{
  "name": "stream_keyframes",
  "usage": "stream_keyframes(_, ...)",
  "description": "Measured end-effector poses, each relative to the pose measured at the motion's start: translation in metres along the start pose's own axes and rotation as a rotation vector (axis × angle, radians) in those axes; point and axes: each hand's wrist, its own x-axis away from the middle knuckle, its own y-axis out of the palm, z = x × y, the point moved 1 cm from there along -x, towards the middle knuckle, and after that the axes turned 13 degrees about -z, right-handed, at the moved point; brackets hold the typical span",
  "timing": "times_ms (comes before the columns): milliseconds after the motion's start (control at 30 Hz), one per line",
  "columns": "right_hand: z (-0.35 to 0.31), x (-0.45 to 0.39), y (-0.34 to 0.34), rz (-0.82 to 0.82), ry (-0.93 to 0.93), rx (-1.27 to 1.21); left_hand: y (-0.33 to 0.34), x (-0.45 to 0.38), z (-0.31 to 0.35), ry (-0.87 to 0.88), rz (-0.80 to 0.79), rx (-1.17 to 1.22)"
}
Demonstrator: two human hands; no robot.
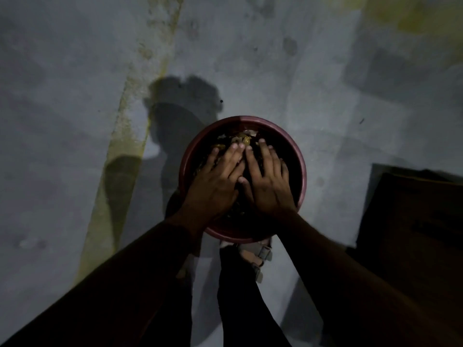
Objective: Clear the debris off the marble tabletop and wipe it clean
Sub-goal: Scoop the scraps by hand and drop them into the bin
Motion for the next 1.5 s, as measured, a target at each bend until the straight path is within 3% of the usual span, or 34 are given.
stream_keyframes(300,-0.047,0.080,-0.109,-0.029,-0.035,-0.116,-0.126,0.085,0.012,-0.069,0.007,0.024)
stream_keyframes(567,-0.112,0.215,-0.262,0.025,0.056,-0.103,-0.314,0.177,0.037,-0.019,-0.033,0.147)
stream_keyframes(867,-0.176,0.390,-0.390,0.151,0.270,-0.226,-0.480,0.284,0.078,0.214,0.033,0.064)
stream_keyframes(1067,-0.180,0.489,-0.414,0.283,0.494,-0.250,-0.538,0.305,0.142,0.535,0.090,0.128)
stream_keyframes(1233,-0.165,0.583,-0.408,0.411,0.707,-0.322,-0.566,0.313,0.223,0.719,0.009,-0.015)
stream_keyframes(1500,-0.113,0.739,-0.337,0.569,1.040,-0.543,-0.559,0.340,0.426,0.965,-0.038,-0.201)
